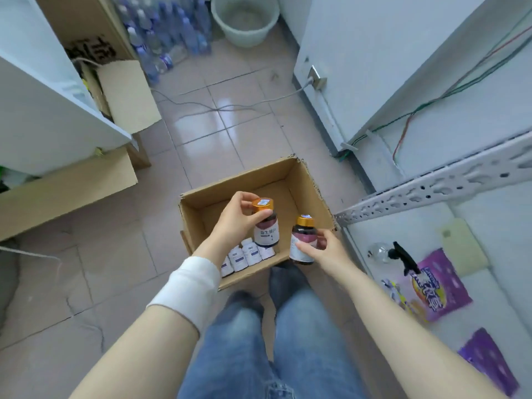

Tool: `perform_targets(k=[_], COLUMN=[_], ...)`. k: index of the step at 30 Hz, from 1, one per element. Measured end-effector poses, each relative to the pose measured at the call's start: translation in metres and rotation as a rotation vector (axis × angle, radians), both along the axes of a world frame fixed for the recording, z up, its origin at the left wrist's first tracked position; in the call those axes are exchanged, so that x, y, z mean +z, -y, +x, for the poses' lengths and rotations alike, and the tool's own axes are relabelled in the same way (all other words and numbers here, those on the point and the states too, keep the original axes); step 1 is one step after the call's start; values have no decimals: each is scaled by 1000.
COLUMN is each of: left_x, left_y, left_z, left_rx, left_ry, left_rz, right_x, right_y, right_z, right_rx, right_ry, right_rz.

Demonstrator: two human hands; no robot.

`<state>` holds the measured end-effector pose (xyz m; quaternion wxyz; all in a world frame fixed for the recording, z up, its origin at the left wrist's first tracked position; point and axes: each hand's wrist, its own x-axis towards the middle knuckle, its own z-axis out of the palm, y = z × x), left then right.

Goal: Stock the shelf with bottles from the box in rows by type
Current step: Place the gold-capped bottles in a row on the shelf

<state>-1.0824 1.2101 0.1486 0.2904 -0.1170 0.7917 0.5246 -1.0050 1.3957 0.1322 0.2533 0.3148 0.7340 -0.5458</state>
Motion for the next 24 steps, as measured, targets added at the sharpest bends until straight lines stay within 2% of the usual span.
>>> perform_targets(k=[5,11,18,24], left_x=[38,100,180,255], left_y=[-8,-61,-158,-245], left_z=[36,88,206,368], left_rx=[-198,-413,-722,-953], left_ry=[-49,-136,-267,-354], left_rz=[87,240,452,632], right_x=[35,94,172,236], right_y=[24,10,-41,-97], right_z=[84,166,306,475], right_rx=[-423,-676,-841,-920], right_ry=[-139,-344,-565,-744], right_rz=[-164,-182,-43,69])
